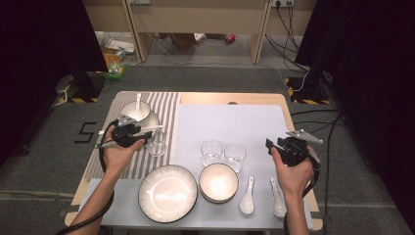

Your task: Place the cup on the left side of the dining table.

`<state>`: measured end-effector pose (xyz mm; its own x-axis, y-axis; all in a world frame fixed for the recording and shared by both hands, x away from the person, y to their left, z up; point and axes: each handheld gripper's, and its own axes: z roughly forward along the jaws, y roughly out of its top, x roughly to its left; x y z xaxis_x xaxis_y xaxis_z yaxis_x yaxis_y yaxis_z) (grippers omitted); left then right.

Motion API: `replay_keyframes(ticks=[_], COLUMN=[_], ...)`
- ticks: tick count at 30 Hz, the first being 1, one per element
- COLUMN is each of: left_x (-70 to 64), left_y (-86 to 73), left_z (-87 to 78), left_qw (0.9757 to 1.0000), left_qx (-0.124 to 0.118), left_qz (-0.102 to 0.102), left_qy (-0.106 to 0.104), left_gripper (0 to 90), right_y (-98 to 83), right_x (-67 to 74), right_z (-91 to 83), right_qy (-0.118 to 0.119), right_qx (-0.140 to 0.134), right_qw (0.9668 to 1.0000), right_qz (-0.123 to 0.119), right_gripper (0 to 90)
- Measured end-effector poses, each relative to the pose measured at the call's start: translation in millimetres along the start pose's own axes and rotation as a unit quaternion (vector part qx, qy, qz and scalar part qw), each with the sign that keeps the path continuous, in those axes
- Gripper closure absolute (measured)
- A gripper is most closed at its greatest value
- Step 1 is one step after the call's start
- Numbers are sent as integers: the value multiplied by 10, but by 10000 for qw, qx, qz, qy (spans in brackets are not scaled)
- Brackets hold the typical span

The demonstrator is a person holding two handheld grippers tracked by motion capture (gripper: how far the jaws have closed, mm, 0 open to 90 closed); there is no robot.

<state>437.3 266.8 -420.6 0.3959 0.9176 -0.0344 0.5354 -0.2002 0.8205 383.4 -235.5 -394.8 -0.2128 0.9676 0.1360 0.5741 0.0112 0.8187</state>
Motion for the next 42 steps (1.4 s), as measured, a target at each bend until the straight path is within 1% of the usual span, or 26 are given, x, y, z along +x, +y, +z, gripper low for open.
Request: replay_keyframes(ticks=[3,8,13,15,17,20,27,34,35,37,42], left_x=[14,43,71,87,107,145,226,273,281,296,339], left_y=[-4,-28,-95,-140,-179,-229,-352,-435,-448,-476,-520], left_z=[-39,-129,-223,-256,-291,-336,-433,-462,-472,-491,-549], left_qw=[10000,9999,9998,9997,9996,9995,9992,9989,9990,9987,9985], left_qx=[-63,-151,-173,-227,-245,-276,-336,-388,-365,-428,-453], left_qz=[-21,-7,18,-26,-29,-73,-168,-272,-248,-291,-285], left_qy=[-9,71,88,113,153,104,101,11,12,44,108], left_gripper=[432,415,407,408,407,404,388,370,366,365,360], right_y=[0,0,0,0,0,0,-2,-4,-4,-4,-3], right_x=[0,-8,-2,-3,-5,-1,0,13,10,2,-5], right_z=[1,-4,-3,-5,-5,-5,-1,4,2,-4,-6], right_qy=[2,-6,-5,-9,-11,-14,-10,-11,-14,-11,-16], right_qx=[-3,-9,-2,-7,-6,-6,4,9,6,3,-10], right_qw=[10000,10000,10000,10000,10000,10000,10000,10000,10000,10000,10000], right_qz=[-9,12,4,1,5,-3,11,-18,-11,2,4], right_gripper=[526,526,526,526,526,526,526,525,525,525,525])
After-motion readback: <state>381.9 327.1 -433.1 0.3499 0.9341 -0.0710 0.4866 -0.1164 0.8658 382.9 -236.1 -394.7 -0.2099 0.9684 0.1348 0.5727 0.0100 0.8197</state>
